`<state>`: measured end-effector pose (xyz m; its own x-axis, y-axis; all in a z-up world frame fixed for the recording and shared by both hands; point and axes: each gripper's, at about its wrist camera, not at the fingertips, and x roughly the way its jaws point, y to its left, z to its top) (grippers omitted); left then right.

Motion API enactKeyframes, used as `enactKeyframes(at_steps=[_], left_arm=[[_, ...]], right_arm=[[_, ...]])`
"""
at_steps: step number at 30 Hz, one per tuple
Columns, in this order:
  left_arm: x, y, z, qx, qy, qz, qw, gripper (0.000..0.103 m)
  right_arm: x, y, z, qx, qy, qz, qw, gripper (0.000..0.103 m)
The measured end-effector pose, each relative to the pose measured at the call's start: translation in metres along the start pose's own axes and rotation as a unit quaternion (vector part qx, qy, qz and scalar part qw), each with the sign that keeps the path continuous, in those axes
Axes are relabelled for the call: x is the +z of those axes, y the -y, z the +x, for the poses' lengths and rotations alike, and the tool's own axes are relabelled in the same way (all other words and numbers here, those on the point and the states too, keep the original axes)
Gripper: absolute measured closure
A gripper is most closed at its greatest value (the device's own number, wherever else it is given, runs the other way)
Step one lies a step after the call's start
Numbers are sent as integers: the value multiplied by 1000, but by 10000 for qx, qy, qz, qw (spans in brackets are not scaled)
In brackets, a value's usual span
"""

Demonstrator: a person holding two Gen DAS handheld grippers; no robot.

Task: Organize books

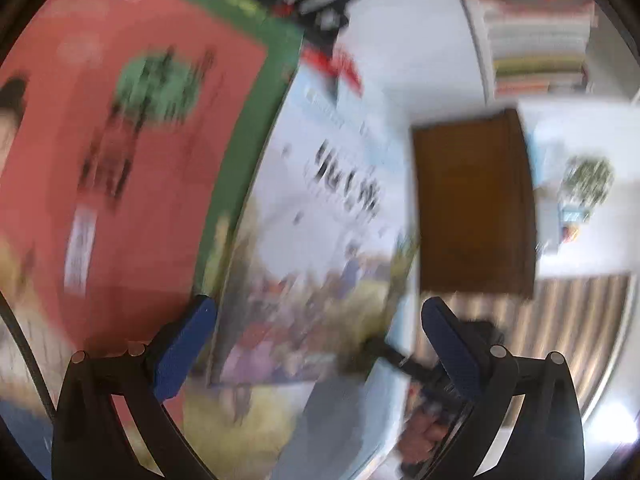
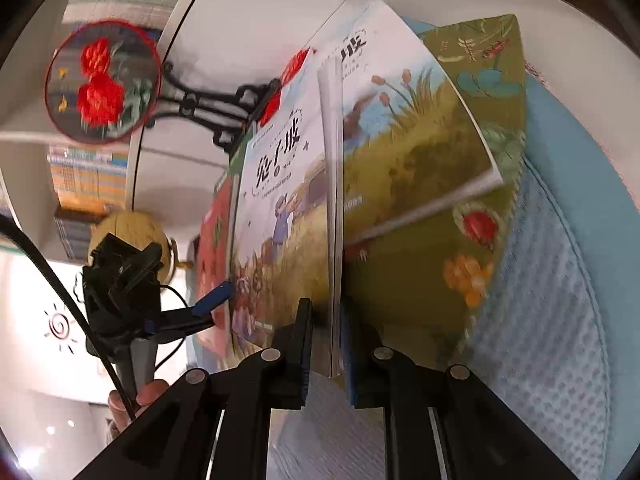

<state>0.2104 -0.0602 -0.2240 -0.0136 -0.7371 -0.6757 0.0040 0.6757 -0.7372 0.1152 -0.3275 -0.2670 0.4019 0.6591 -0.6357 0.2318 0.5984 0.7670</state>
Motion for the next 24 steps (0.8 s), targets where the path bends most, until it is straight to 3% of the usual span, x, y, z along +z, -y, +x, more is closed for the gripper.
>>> enactKeyframes(at_steps=[4,6,10,13,14,15,16,18,19,21,22,24], left_arm=[[-67,4,1,166,-469,292,9983,1],[-83,0,-2,225,-476,214,9984,1],[-78,4,2,274,-414,342,9982,1],[-65,27,13,925,-399,779,9919,1],[-65,41,20,1478,-336,1079,9825,1],[-66,47,25,1745,-319,1222,9765,1],[-71,58,36,2208,-307,1484,9635,1],[-80,65,49,2741,-298,1891,9424,1],[-85,71,59,3111,-257,2200,9242,1],[-89,77,72,3527,-169,2456,9028,0],[-87,80,76,3600,-146,2565,8969,0],[-77,80,75,3515,-171,2418,9043,0]], right_arm=[[-44,15,-17,-29,-503,-111,9987,91],[-67,28,-21,-179,-806,-140,9965,91],[-77,48,-29,235,-755,102,9968,91],[-66,40,-22,124,-772,-106,9969,91],[-63,30,-19,-74,-790,-418,9960,91],[-63,24,-17,-179,-809,-563,9950,90],[-62,19,-15,-291,-819,-722,9936,90],[-63,14,-14,-386,-815,-881,9920,89],[-62,14,-14,-376,-808,-895,9920,89],[-61,17,-14,-290,-814,-820,9929,89],[-59,18,-12,-267,-822,-767,9933,89],[-57,20,-12,-223,-839,-693,9938,89]])
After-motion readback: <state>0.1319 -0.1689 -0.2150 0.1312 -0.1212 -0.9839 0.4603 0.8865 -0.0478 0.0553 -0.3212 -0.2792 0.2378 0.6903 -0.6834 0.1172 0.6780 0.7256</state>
